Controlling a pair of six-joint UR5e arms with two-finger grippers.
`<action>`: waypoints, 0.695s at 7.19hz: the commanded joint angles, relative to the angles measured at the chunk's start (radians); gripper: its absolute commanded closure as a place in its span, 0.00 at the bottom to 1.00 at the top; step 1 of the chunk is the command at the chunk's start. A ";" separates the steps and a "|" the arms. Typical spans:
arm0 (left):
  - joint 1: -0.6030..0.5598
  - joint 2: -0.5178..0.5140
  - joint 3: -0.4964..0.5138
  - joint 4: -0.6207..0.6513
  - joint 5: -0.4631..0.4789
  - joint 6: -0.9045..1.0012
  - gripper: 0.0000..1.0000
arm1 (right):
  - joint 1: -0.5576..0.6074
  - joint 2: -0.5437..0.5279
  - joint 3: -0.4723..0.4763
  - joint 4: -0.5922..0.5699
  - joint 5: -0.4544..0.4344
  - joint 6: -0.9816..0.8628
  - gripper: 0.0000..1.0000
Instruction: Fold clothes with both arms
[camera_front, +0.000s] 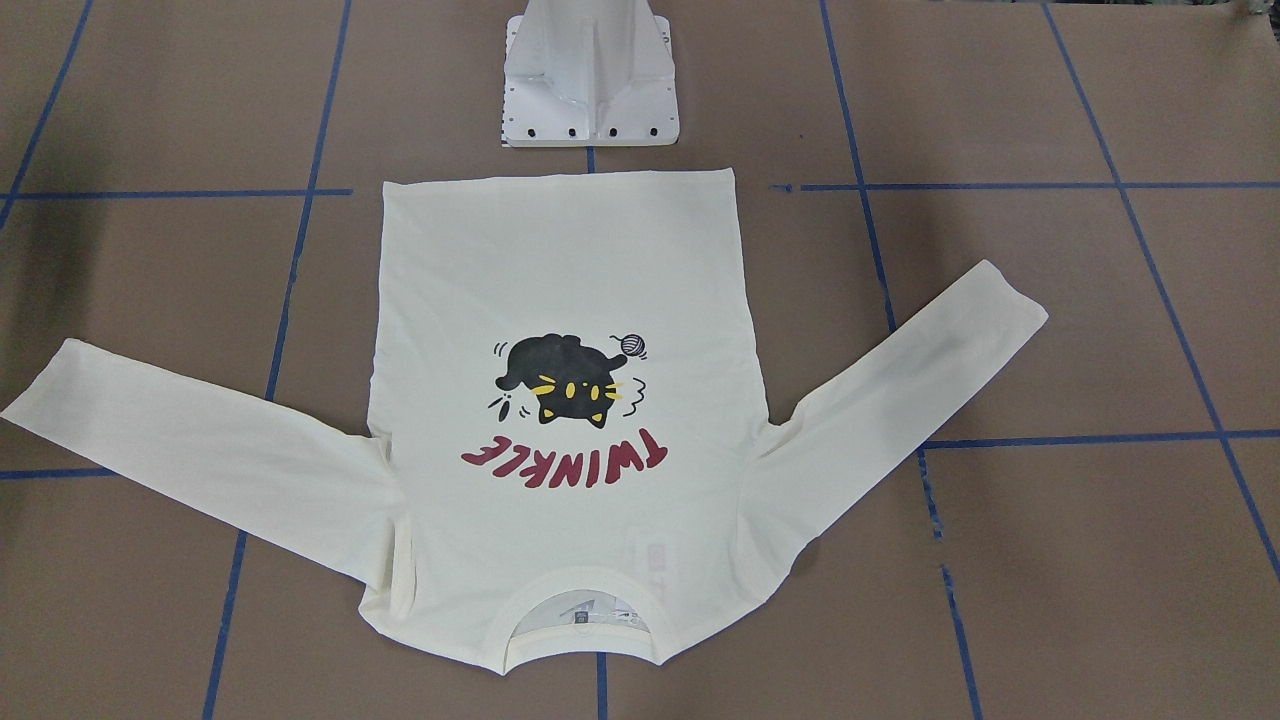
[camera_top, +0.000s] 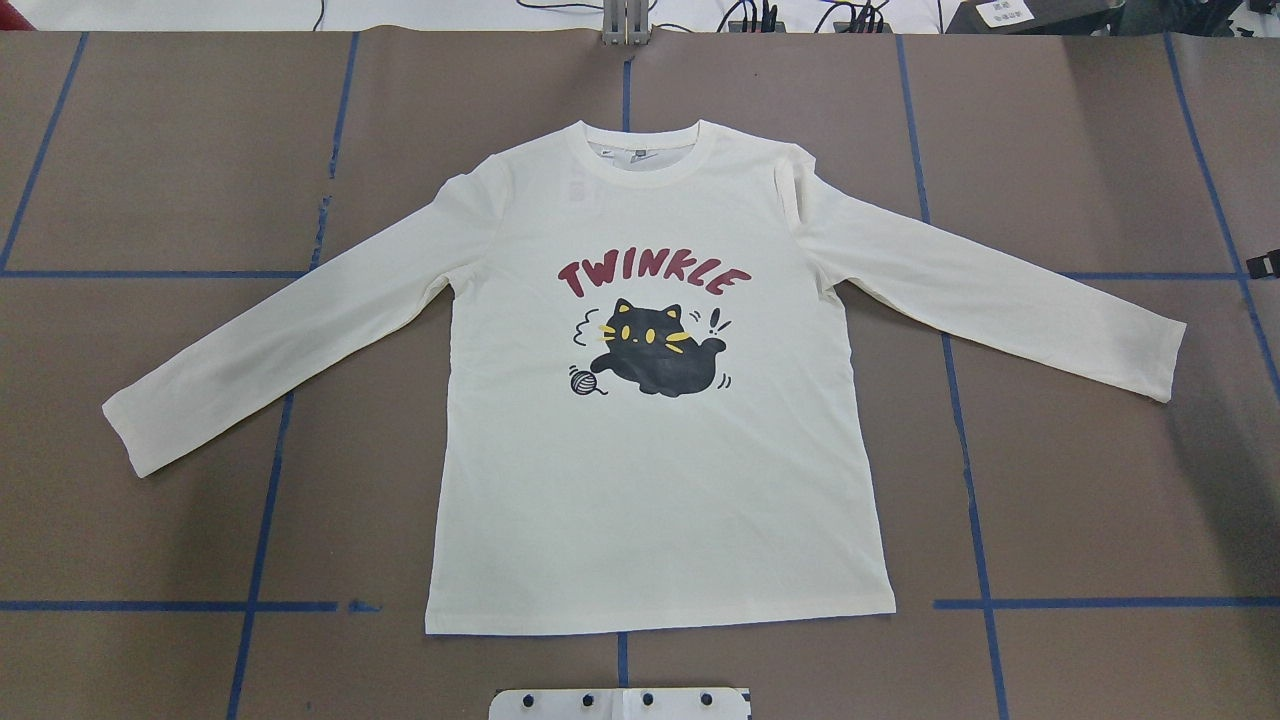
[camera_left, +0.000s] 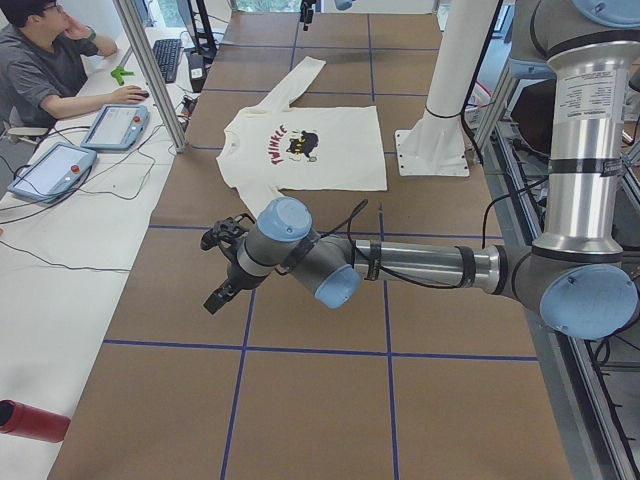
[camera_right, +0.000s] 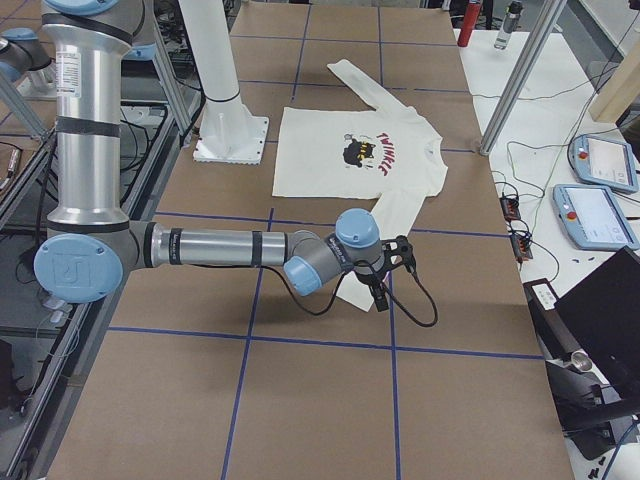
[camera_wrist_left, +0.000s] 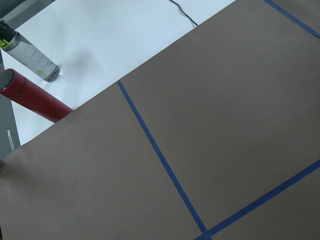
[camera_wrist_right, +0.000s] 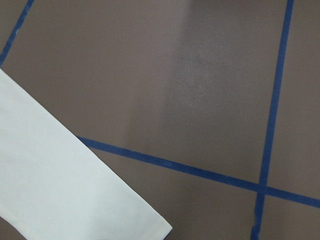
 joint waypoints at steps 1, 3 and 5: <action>-0.001 0.001 -0.001 -0.001 0.000 0.000 0.00 | -0.152 -0.004 -0.136 0.314 -0.125 0.288 0.17; -0.001 0.001 -0.004 -0.001 0.000 0.002 0.00 | -0.162 0.050 -0.225 0.319 -0.145 0.278 0.24; 0.000 0.000 -0.003 -0.001 0.000 0.002 0.00 | -0.167 0.047 -0.240 0.319 -0.148 0.280 0.26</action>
